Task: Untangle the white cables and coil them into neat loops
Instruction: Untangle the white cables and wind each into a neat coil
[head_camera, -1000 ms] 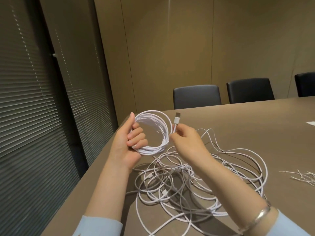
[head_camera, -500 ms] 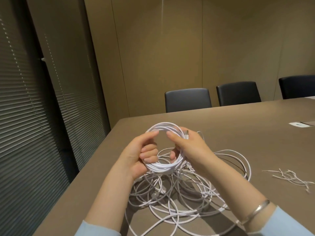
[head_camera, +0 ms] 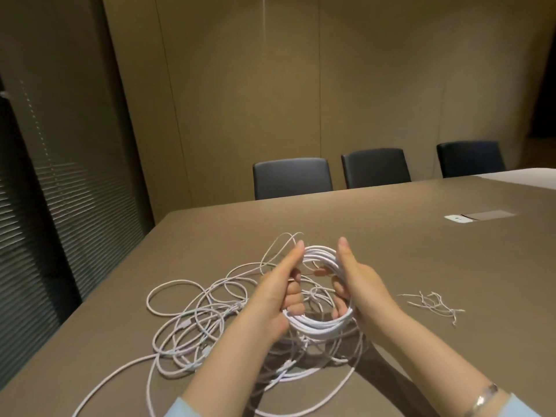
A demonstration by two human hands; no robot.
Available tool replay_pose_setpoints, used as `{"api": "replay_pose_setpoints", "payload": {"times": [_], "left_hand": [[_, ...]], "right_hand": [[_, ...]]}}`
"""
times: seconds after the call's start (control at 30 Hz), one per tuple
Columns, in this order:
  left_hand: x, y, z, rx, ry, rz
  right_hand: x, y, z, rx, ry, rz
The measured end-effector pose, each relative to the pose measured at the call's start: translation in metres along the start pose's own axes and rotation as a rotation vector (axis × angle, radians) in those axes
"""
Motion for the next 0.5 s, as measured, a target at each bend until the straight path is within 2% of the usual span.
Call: {"api": "replay_pose_setpoints", "payload": {"times": [0.33, 0.5], "left_hand": [[-0.023, -0.029, 0.022, -0.035, 0.098, 0.056], [-0.019, -0.034, 0.026, -0.008, 0.092, 0.094]], "right_hand": [[0.038, 0.027, 0.014, -0.066, 0.084, 0.06], [0.038, 0.034, 0.011, -0.115, 0.038, 0.044]]}}
Point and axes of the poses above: each hand's wrist, its own z-axis towards the middle knuckle, its own x-axis out of the back of the hand, y = z × x, the point moved 5 cm from there along z, towards the middle knuckle, and after that the axes turned 2 degrees about -y, right-handed, at the moved point
